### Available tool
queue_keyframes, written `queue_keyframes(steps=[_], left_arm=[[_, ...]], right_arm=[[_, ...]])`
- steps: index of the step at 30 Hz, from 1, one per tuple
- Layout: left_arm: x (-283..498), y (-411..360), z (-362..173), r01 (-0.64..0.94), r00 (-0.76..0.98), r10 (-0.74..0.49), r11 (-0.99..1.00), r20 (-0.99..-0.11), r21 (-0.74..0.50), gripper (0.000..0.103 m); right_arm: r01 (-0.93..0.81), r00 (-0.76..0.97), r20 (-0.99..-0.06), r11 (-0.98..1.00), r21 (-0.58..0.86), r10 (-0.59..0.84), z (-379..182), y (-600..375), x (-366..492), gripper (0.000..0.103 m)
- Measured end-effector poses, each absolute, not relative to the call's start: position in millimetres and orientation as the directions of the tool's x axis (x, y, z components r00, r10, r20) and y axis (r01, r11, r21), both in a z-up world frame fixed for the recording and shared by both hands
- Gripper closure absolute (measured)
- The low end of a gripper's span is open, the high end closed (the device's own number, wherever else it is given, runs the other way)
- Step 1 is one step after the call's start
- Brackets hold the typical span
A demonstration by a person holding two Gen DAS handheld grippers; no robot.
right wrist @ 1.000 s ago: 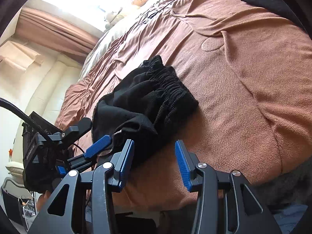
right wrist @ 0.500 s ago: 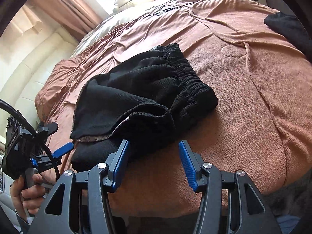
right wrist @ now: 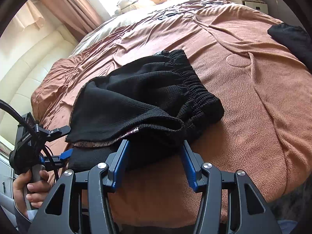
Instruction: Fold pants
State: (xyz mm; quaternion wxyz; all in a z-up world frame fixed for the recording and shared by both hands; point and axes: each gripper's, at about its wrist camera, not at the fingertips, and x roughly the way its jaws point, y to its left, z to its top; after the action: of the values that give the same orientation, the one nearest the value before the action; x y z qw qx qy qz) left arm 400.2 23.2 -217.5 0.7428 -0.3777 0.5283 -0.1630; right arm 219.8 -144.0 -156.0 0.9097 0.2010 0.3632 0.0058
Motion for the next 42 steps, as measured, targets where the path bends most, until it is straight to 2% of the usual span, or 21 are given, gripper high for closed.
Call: queue_keyframes(steps=[6,8,10,11,13,14,15,19,21,23,25,27,30,42], left_arm=[[419,18,-215,-0.165,0.418,-0.594,0.694,-0.687,-0.701,0.023],[425,21,-213,-0.168,0.44,-0.58,0.697,-0.686,-0.697,0.029],[431,24,-213,-0.179,0.452,-0.568,0.698,-0.688,-0.693,0.045],[433,25,-213,-0.184,0.455,-0.562,0.7,-0.691,-0.69,0.048],[437,25,-211,-0.187,0.461,-0.538,0.719,-0.706,-0.669,0.072],[438,26,-209,-0.185,0.465,-0.533,0.723,-0.707,-0.666,0.078],[441,27,-207,-0.181,0.471,-0.536,0.718,-0.7,-0.672,0.082],[443,28,-188,-0.125,0.516,-0.572,0.686,-0.638,-0.716,0.09],[448,25,-175,-0.092,0.528,-0.583,0.684,-0.618,-0.723,0.09],[451,22,-162,-0.065,0.536,-0.585,0.691,-0.609,-0.72,0.092],[458,15,-148,-0.041,0.543,-0.592,0.69,-0.596,-0.722,0.092],[467,10,-134,-0.02,0.551,-0.597,0.69,-0.584,-0.724,0.093],[478,-3,-117,0.009,0.556,-0.604,0.69,-0.57,-0.723,0.093],[522,-55,-99,0.068,0.517,-0.616,0.722,-0.595,-0.689,0.093]], right_arm=[[0.131,0.741,-0.655,0.924,0.359,0.15,-157,-149,225,0.053],[0.124,0.746,-0.649,0.926,0.357,0.151,-156,-151,226,0.053],[0.112,0.753,-0.64,0.929,0.353,0.152,-156,-152,227,0.053],[0.106,0.754,-0.638,0.931,0.348,0.153,-156,-151,227,0.053],[0.091,0.757,-0.633,0.934,0.345,0.16,-155,-151,228,0.053],[0.081,0.759,-0.629,0.935,0.346,0.168,-156,-151,228,0.053],[0.074,0.759,-0.628,0.935,0.347,0.173,-156,-151,228,0.053],[0.057,0.757,-0.624,0.932,0.358,0.193,-159,-154,229,0.053],[0.05,0.761,-0.617,0.93,0.365,0.202,-159,-156,228,0.055],[0.046,0.761,-0.614,0.927,0.373,0.209,-160,-157,228,0.062],[0.051,0.757,-0.618,0.923,0.382,0.213,-163,-159,229,0.078],[0.062,0.755,-0.62,0.917,0.394,0.215,-165,-162,229,0.087],[0.061,0.763,-0.6,0.897,0.438,0.241,-166,-169,224,0.094],[0.027,0.768,-0.548,0.838,0.545,0.332,-169,-182,204,0.099]])
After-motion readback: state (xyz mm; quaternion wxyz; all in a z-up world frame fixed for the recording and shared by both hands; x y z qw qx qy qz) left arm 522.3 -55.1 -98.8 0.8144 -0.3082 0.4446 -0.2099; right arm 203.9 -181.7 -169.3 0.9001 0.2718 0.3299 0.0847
